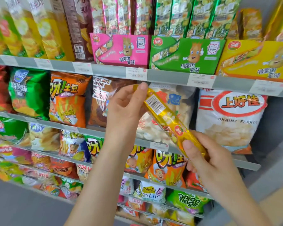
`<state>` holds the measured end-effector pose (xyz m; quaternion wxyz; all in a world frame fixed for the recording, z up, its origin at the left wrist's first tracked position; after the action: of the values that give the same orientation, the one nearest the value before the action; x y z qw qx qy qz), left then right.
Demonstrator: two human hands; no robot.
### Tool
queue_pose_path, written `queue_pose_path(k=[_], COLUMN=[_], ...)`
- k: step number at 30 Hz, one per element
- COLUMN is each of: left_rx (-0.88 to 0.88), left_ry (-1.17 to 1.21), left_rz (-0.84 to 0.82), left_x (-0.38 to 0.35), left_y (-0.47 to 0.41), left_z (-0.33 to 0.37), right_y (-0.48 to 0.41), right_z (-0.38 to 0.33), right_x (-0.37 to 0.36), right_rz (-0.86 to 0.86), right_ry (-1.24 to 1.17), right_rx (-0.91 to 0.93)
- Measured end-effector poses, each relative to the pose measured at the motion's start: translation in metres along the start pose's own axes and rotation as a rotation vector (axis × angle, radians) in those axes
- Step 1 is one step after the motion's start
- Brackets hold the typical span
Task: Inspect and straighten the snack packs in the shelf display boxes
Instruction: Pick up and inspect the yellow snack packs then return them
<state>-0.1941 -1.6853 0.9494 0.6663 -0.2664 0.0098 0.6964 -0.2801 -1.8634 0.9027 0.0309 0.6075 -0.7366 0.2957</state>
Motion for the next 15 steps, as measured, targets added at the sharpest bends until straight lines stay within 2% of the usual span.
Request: queue_pose_path(k=[4, 11, 15], left_rx=[0.065, 0.089, 0.11], left_ry=[0.052, 0.079, 0.069], left_rz=[0.037, 0.138, 0.092], left_x=[0.016, 0.037, 0.035], left_y=[0.001, 0.007, 0.016], left_z=[-0.013, -0.023, -0.027], right_y=[0.002, 0.002, -0.003], right_z=[-0.02, -0.028, -0.032], right_x=[-0.007, -0.021, -0.031], right_rz=[0.1, 0.155, 0.16], right_ry=[0.207, 0.148, 0.103], right_rx=[0.124, 0.126, 0.145])
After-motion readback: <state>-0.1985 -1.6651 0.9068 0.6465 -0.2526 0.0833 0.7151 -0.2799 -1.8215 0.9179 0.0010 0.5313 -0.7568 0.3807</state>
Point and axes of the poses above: each hand's wrist, its own y-axis away from the middle knuckle, its own x-axis out of the back of the hand, z = x × y, the point moved 10 cm from there along -y, towards the middle knuckle, and after that the axes turned 4 degrees about z, right-handed, at the moved point
